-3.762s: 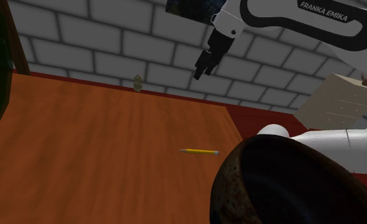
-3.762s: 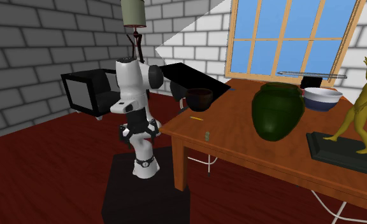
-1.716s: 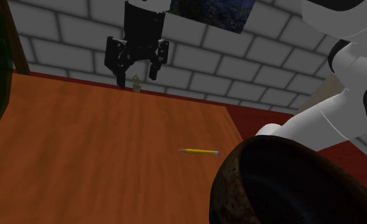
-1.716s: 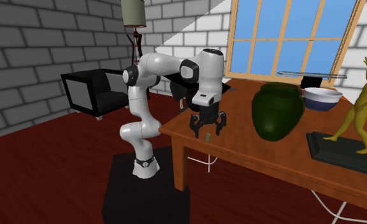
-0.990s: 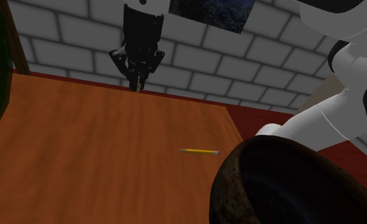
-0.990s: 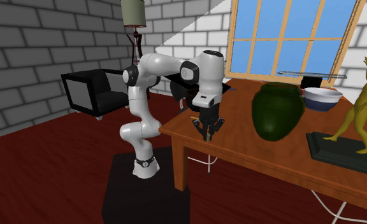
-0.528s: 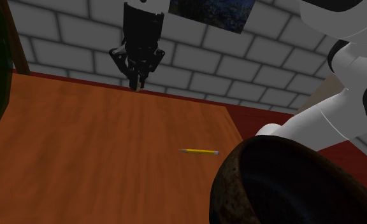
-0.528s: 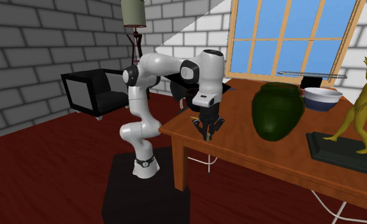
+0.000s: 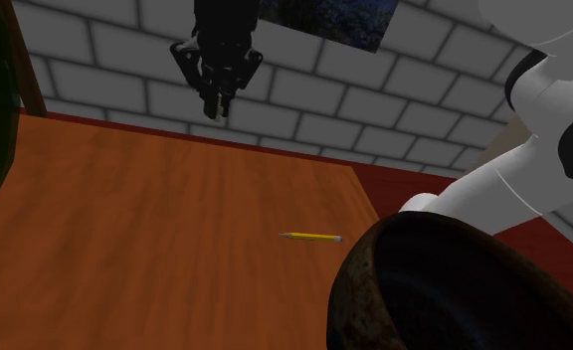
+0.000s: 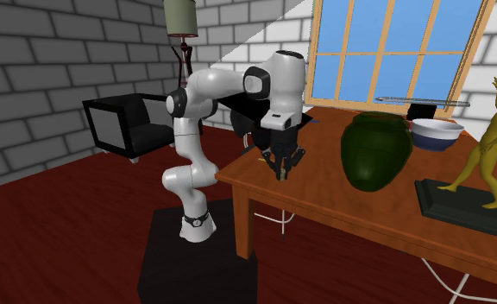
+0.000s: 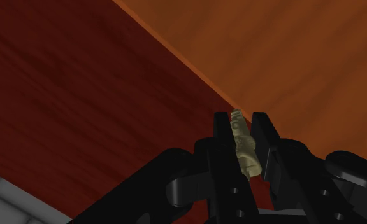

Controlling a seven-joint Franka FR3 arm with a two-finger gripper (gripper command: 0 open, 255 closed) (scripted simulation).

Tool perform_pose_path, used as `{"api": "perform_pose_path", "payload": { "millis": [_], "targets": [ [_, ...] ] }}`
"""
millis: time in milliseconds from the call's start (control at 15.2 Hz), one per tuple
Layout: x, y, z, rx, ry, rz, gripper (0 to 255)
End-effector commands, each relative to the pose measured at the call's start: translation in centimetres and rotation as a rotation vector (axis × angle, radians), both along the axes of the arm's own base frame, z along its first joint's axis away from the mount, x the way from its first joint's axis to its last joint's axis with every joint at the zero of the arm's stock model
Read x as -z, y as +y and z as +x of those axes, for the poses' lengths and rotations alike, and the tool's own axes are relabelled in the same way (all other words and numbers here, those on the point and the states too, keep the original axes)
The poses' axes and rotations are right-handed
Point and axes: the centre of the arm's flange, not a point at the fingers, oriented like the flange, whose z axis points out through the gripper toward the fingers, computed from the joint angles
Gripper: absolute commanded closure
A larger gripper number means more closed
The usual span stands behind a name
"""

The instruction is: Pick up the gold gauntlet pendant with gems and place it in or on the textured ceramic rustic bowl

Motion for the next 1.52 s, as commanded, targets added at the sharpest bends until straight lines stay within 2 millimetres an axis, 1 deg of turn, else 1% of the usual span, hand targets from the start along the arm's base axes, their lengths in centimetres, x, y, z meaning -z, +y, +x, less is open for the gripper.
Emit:
{"api": "perform_pose_path", "payload": {
  "millis": [0, 1452],
  "targets": [
    [-1.1, 0.1, 0.0, 0.000, 0.000, 0.000, 255],
    [-12.7, 0.1, 0.0, 0.000, 0.000, 0.000, 255]
  ]
}}
